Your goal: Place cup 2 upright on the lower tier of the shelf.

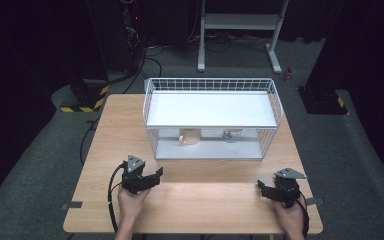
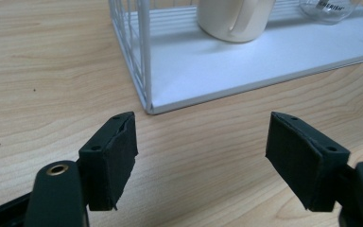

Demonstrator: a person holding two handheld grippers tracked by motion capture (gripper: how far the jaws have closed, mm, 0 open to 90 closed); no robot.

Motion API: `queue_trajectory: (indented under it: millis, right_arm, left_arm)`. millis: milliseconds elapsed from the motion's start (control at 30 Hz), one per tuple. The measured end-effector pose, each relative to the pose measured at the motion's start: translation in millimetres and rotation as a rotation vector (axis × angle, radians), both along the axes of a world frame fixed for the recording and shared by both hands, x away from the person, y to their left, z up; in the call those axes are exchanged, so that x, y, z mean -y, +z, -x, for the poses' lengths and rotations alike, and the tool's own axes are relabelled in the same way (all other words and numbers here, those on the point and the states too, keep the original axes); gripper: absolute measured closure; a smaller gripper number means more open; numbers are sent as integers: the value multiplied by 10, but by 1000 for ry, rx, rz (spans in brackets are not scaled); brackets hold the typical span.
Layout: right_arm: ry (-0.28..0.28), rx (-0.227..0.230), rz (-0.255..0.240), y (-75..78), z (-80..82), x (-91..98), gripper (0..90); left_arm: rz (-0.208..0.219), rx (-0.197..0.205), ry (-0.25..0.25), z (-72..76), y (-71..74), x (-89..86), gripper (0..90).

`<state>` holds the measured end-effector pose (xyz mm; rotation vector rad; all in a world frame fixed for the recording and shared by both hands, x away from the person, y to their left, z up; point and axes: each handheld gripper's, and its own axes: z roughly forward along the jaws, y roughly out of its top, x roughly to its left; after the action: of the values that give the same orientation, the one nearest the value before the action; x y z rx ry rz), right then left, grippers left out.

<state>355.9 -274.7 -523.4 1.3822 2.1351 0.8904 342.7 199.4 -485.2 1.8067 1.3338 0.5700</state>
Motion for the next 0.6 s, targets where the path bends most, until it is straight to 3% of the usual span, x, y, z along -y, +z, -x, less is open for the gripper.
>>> queue_trajectory:
  millis: [600]
  right_arm:
    - [-2, 0, -1, 0, 1, -1, 230]
  left_arm:
    - [-38, -27, 32, 38, -161, -63, 257]
